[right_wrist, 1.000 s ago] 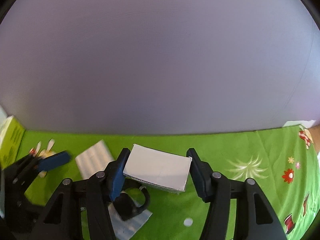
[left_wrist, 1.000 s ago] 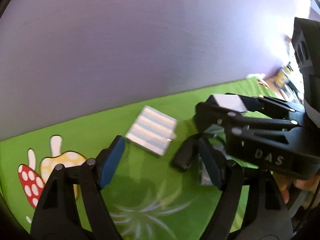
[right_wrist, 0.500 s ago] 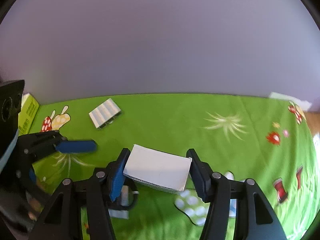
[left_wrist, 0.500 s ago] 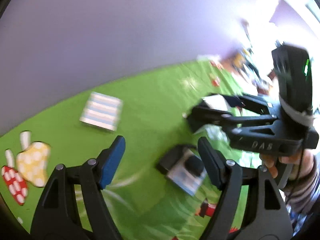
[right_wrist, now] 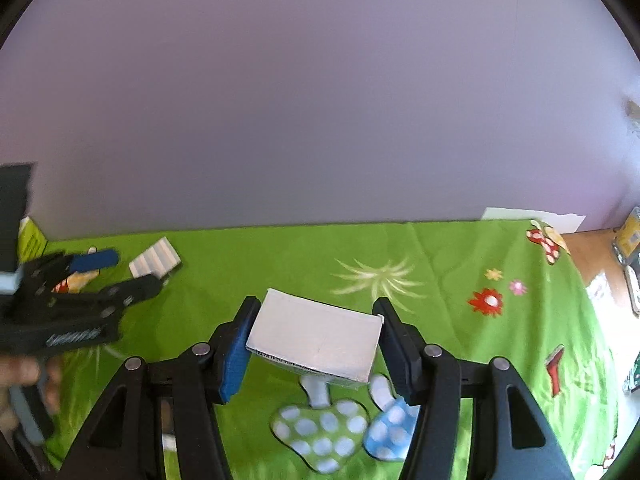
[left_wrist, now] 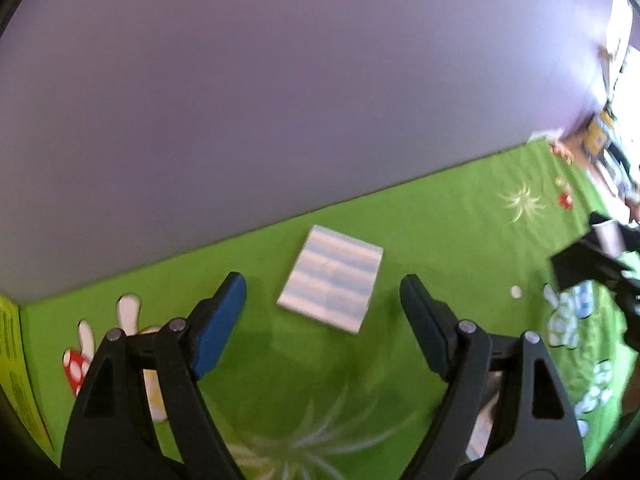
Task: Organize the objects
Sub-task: 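Lift the plain white box with the right tool, then grasp the striped pad with the left tool while the right tool carries the white box toward the storage box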
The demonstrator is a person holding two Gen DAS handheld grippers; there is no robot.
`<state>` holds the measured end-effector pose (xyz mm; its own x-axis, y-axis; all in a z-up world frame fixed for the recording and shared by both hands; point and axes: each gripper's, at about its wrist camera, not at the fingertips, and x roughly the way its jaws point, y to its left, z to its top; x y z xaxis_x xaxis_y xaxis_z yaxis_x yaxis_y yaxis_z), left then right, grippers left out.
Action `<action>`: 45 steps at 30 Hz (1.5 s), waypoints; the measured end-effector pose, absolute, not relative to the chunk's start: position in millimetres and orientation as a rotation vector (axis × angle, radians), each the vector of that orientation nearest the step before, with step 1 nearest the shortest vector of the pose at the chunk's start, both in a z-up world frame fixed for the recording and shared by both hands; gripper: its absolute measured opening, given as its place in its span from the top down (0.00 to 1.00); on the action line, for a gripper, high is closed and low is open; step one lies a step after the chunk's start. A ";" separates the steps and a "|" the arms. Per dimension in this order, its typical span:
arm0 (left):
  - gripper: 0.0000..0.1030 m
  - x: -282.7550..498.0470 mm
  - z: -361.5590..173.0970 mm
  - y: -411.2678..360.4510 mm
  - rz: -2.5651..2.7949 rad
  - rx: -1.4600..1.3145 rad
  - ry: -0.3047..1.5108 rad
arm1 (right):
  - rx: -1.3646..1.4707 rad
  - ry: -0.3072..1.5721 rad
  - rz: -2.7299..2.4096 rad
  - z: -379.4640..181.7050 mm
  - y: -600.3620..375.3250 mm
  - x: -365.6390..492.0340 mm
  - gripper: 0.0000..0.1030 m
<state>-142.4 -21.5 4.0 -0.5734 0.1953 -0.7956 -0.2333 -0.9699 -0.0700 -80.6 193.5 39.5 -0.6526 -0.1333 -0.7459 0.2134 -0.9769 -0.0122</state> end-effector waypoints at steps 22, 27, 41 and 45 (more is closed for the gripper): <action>0.55 -59.2 43.2 -12.4 2.484 -1.210 0.094 | 1.284 0.003 -2.836 46.0 290.8 16.8 0.43; 0.55 -31.7 55.3 37.0 2.405 -1.105 0.063 | 1.299 -0.015 -2.862 47.8 306.8 43.3 0.43; 0.55 86.7 66.7 147.8 2.143 -0.931 0.076 | 1.395 -0.024 -2.979 38.8 367.8 108.9 0.43; 0.55 105.4 59.8 174.0 2.079 -0.922 0.060 | 1.436 -0.056 -3.022 36.0 390.6 132.3 0.43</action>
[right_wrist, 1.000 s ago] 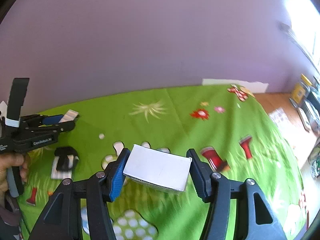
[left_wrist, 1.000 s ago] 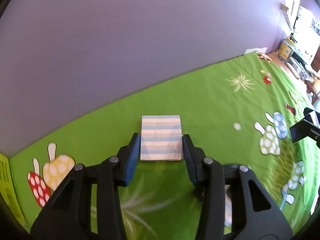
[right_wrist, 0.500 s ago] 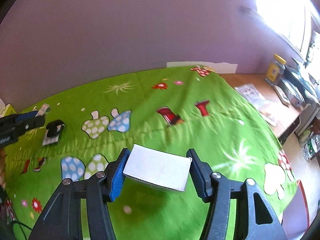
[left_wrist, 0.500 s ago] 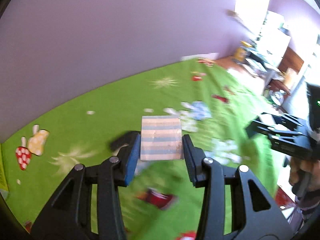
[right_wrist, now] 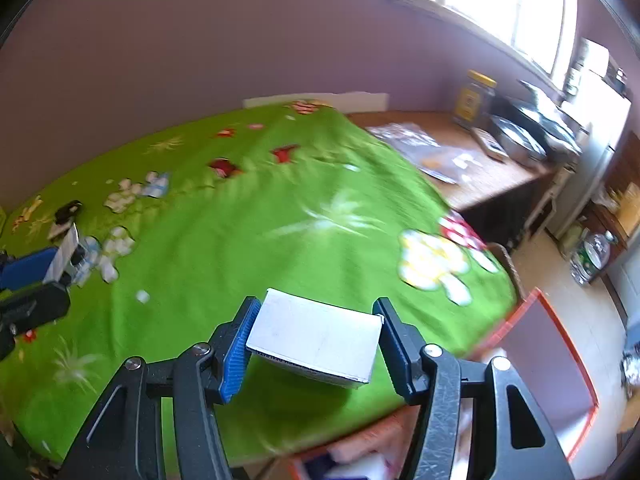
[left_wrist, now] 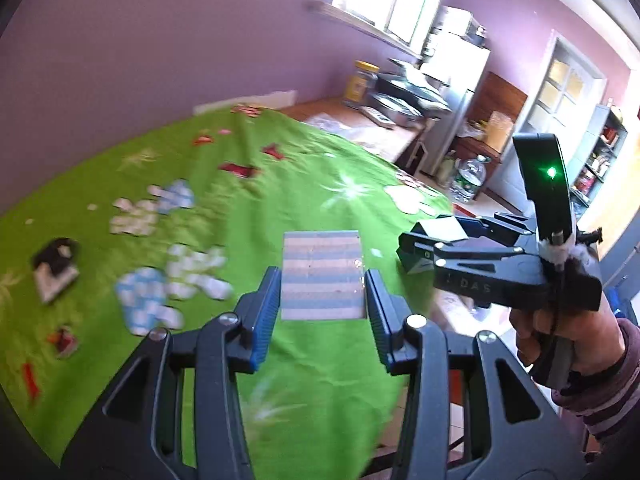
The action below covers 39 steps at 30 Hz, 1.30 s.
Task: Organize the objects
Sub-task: 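Grasp the striped pad with the left tool while the right tool carries the white box toward the storage box, then open both tools to drop the striped pad and white box into the storage box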
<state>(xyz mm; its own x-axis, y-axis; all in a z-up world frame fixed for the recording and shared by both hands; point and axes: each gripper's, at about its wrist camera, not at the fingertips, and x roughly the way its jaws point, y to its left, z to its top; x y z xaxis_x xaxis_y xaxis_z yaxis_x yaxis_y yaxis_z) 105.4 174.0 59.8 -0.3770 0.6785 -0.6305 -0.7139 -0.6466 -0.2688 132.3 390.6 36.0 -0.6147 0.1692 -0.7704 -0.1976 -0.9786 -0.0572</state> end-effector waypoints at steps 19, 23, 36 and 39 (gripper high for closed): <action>0.55 154.9 14.3 297.9 1.852 -0.971 0.024 | -1.116 0.121 2.460 24.6 489.0 214.2 0.43; 0.55 170.4 -0.9 322.3 1.804 -1.019 0.041 | -1.097 0.081 2.425 18.5 501.4 231.2 0.43; 0.46 205.2 -17.1 364.7 1.767 -1.089 0.129 | -1.128 0.113 2.370 -19.8 526.8 277.8 0.42; 0.37 208.3 -13.0 363.5 1.785 -1.079 0.143 | -1.128 0.122 2.367 -21.5 527.9 280.3 0.33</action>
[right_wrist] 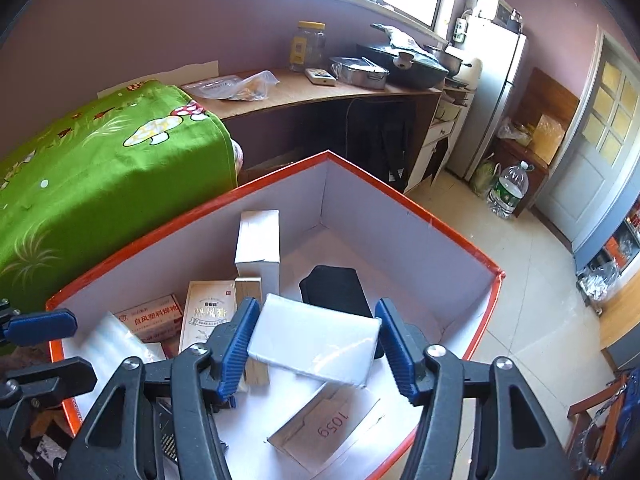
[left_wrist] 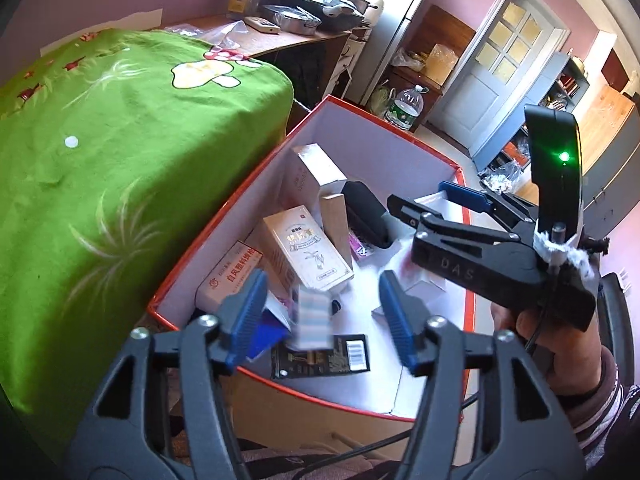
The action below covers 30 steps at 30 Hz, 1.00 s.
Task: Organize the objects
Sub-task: 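Open both tools to drop the striped pad and white box into the storage box, then move both open tools back over the bedspread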
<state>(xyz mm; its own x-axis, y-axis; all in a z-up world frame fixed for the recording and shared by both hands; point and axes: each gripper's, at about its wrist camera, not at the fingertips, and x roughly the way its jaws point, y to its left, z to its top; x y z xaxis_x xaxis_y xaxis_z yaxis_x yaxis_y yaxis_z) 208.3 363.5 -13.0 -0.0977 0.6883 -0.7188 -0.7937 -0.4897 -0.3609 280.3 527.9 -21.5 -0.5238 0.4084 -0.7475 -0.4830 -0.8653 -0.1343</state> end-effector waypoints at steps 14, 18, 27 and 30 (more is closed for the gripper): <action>0.33 190.7 14.3 314.6 1.898 -1.043 0.069 | -1.092 0.084 2.384 -7.5 512.3 273.8 0.21; 0.33 174.5 26.1 283.7 1.967 -1.031 0.001 | -1.072 0.059 2.418 0.9 499.4 267.5 0.20; 0.28 128.9 45.2 189.1 2.154 -1.022 -0.150 | -1.021 0.013 2.506 23.4 462.2 244.4 0.20; 0.28 108.3 47.6 154.7 2.226 -1.035 -0.202 | -1.039 -0.030 2.543 24.4 443.9 232.6 0.19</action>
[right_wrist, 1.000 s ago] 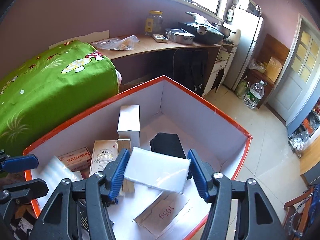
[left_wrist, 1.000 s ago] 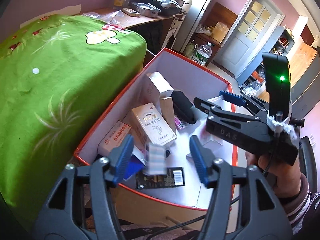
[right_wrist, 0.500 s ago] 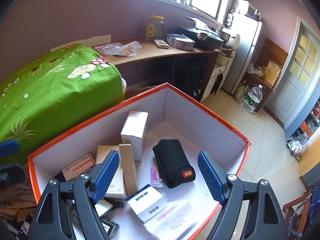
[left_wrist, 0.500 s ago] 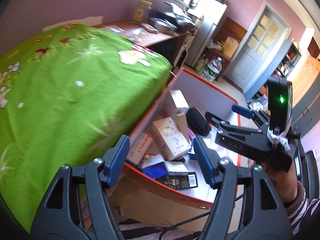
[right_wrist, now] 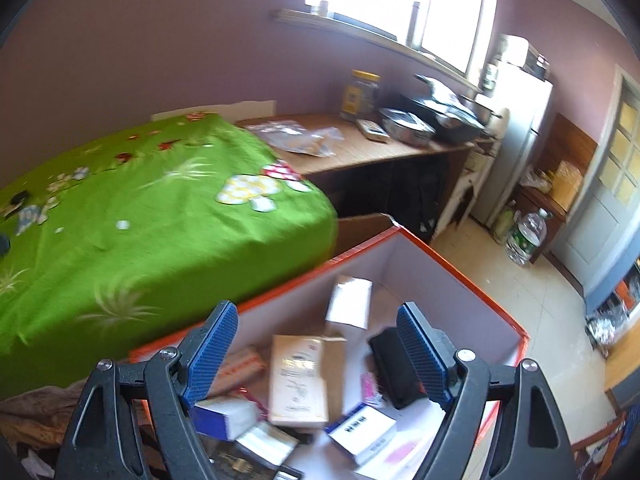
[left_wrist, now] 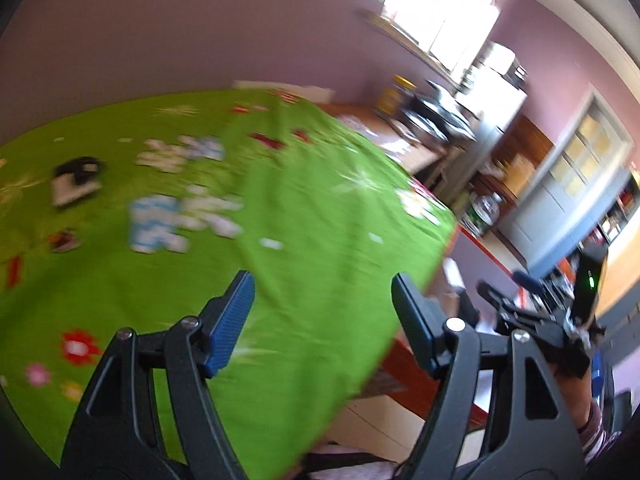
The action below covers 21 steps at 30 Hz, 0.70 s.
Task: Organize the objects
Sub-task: 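Move both open tools back over the bedspread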
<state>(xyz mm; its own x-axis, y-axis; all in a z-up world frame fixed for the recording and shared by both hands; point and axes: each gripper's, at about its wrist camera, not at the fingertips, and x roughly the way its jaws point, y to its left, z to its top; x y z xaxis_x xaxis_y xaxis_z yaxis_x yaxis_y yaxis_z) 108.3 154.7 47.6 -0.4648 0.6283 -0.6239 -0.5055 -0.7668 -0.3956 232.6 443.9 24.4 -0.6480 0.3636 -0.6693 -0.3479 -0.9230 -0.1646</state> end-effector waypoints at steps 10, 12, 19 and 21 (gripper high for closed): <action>0.24 46.5 42.4 84.5 2.419 -1.125 -0.245 | -1.075 -0.111 2.599 21.6 408.6 210.2 0.19; 0.24 33.0 41.4 77.6 2.447 -1.142 -0.212 | -1.074 -0.119 2.607 22.7 405.4 206.9 0.19; 0.24 -8.8 32.0 58.6 2.534 -1.203 -0.138 | -1.064 -0.103 2.629 25.8 404.8 196.5 0.19; 0.24 -21.0 24.2 53.9 2.544 -1.244 -0.119 | -1.066 -0.094 2.632 25.5 405.5 192.7 0.19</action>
<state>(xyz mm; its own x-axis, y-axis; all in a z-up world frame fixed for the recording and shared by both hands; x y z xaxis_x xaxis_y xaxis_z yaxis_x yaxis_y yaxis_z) -21.0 53.9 24.2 -0.5766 0.3076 -0.7569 -0.2356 -0.9497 -0.2064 192.7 405.5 25.5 -0.6799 0.2987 -0.6697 -0.2500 -0.9530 -0.1713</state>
